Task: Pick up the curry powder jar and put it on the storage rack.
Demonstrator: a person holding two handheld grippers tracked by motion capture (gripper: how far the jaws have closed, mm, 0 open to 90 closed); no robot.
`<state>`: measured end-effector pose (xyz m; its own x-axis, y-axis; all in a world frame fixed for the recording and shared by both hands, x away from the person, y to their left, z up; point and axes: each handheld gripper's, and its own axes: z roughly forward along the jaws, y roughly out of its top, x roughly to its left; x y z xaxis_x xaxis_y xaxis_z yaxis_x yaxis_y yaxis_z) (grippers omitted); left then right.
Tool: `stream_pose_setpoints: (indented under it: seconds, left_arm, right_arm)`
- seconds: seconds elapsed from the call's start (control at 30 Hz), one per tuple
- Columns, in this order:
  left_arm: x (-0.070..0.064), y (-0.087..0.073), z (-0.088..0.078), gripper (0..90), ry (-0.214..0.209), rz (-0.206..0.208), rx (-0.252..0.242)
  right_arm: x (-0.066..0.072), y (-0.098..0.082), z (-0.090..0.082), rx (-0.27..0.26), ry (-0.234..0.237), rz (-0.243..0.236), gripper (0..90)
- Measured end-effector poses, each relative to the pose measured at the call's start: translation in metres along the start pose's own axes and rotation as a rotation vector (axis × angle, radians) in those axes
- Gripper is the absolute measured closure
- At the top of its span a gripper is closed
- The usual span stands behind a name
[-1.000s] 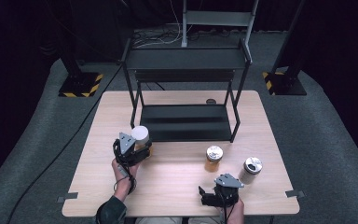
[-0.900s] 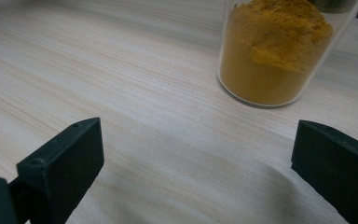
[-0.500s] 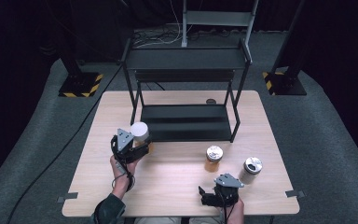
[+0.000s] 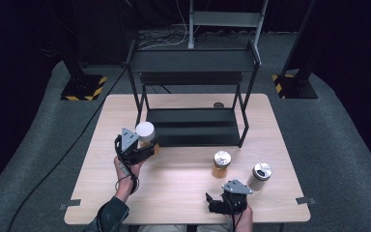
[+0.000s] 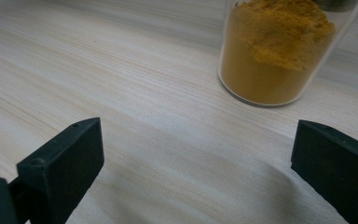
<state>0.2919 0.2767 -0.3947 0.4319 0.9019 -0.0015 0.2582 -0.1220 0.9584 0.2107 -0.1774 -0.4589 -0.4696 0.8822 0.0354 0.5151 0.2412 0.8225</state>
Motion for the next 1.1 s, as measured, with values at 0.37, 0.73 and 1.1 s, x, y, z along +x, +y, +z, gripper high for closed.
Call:
stream_pose_setpoints:
  seconds: [0.37, 0.73, 1.1]
  left_arm:
    - [0.000, 0.007, 0.004, 34.7, -0.007, 0.005, -0.008]
    - [-0.001, 0.015, 0.009, 34.8, -0.016, 0.021, -0.013]
    - [-0.002, 0.021, 0.017, 34.8, -0.019, 0.026, -0.008]
  right_arm:
    - [0.000, 0.000, 0.000, 0.002, 0.000, 0.000, 1.6]
    - [0.000, 0.000, 0.000, 0.002, -0.001, -0.002, 1.7]
    - [0.001, 0.000, 0.000, 0.002, -0.005, -0.004, 1.7]
